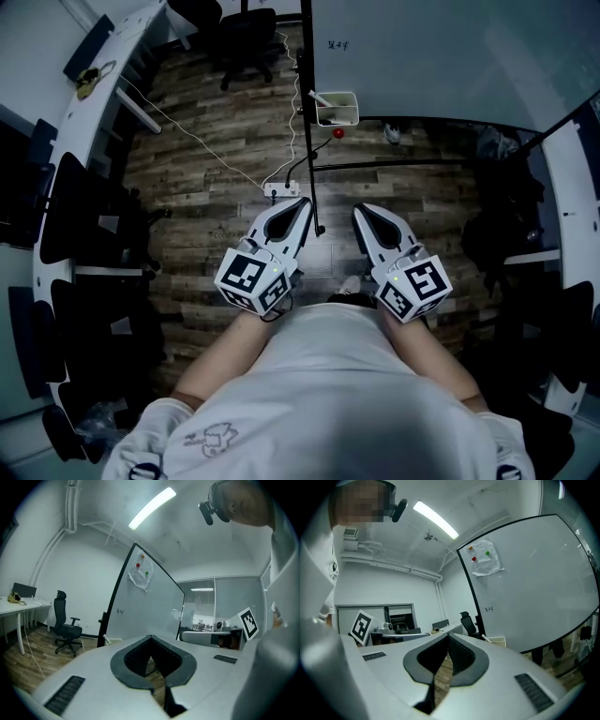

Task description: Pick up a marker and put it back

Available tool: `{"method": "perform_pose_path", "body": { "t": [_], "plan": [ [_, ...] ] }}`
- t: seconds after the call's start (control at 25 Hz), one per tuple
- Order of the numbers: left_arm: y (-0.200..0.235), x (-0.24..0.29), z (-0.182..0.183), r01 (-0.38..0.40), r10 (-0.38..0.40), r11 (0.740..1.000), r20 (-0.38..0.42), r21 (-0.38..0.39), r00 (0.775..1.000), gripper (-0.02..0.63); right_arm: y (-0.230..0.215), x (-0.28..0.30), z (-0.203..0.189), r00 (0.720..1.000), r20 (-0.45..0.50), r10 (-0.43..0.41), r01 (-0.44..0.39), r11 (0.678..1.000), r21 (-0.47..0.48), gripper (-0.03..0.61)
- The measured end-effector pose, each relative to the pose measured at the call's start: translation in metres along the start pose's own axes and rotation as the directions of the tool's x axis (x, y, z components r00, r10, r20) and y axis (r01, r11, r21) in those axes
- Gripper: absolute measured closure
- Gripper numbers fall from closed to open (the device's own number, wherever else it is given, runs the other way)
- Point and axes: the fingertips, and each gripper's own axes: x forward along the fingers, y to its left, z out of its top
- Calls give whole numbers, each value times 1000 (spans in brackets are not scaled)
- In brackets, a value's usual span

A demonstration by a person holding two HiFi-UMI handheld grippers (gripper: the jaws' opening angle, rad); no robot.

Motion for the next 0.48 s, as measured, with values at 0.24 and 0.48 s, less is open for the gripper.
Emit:
{"method": "perform_pose_path", "body": {
  "t": [0.24, 0.48],
  "plan": [
    [-8, 43, 12, -33, 33, 999, 16, -5, 999, 609, -45, 6, 28, 999, 1, 39, -39, 999, -4, 566],
    [-11, 70, 15, -60, 60, 998, 19, -1, 998, 609, -75, 4, 34, 999, 2, 54, -55, 998, 14, 566]
  ]
}}
